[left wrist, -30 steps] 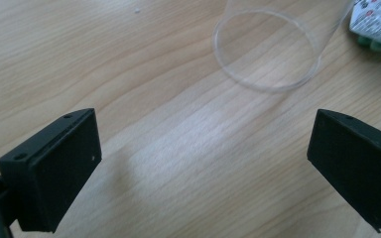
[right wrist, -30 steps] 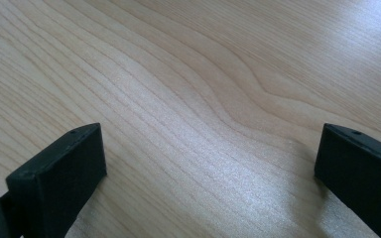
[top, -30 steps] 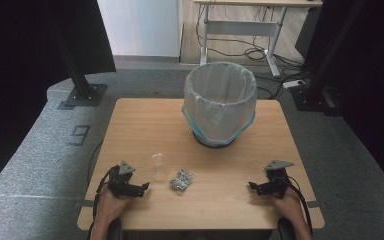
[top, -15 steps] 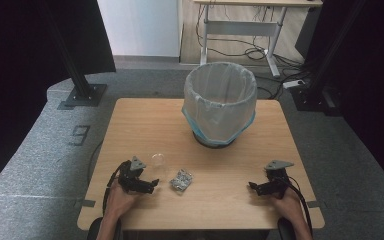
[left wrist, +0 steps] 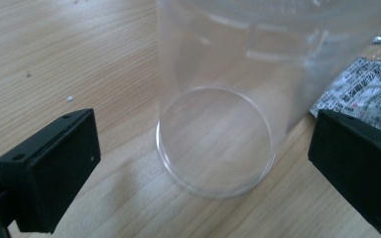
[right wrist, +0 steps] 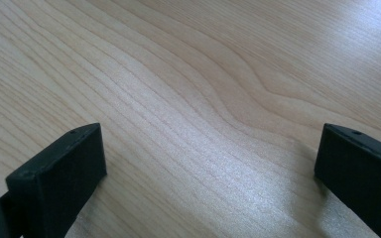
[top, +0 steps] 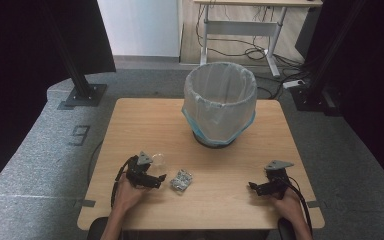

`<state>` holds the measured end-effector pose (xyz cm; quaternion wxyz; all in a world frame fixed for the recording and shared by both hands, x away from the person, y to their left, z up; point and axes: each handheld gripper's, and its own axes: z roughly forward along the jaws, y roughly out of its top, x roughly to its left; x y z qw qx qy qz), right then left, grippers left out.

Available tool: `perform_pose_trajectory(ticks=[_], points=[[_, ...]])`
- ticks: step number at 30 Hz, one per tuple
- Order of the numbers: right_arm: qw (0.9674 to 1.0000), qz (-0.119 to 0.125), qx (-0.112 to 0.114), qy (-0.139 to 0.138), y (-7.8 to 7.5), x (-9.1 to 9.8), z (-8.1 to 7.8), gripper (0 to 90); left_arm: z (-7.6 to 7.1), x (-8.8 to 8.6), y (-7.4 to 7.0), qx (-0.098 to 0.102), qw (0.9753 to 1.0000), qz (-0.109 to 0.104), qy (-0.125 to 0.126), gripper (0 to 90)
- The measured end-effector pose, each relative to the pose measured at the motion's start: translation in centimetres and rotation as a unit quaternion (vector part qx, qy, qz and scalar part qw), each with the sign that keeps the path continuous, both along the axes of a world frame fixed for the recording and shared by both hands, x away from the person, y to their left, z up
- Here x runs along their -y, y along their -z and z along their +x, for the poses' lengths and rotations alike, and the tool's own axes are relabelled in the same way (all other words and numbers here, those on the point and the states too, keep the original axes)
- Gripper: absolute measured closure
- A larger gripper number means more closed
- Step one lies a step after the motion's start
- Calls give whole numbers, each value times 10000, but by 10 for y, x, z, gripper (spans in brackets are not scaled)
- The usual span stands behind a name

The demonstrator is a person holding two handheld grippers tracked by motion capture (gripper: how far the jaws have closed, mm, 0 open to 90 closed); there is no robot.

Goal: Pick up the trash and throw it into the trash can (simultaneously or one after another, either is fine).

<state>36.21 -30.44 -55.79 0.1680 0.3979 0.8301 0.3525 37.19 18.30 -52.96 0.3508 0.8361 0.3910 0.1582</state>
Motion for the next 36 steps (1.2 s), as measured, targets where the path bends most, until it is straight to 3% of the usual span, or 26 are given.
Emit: perform_pose_trajectory(ticks=[10,18,24,26,36], points=[[10000,-1,2,-6,0,0,0,0,7,10,5,-12,10000,17,84,22],[10000,1,1,-12,0,0,0,0,9,12,10,-29,9999,102,71,107],[10000,1,2,-15,0,0,0,0,9,10,10,-38,9999,59,74,207],[10000,-2,5,-13,0,0,0,0,8,11,11,-66,9998,134,107,268],[10000,-1,4,-15,0,0,0,0,9,9,3,-42,9999,4,145,293]])
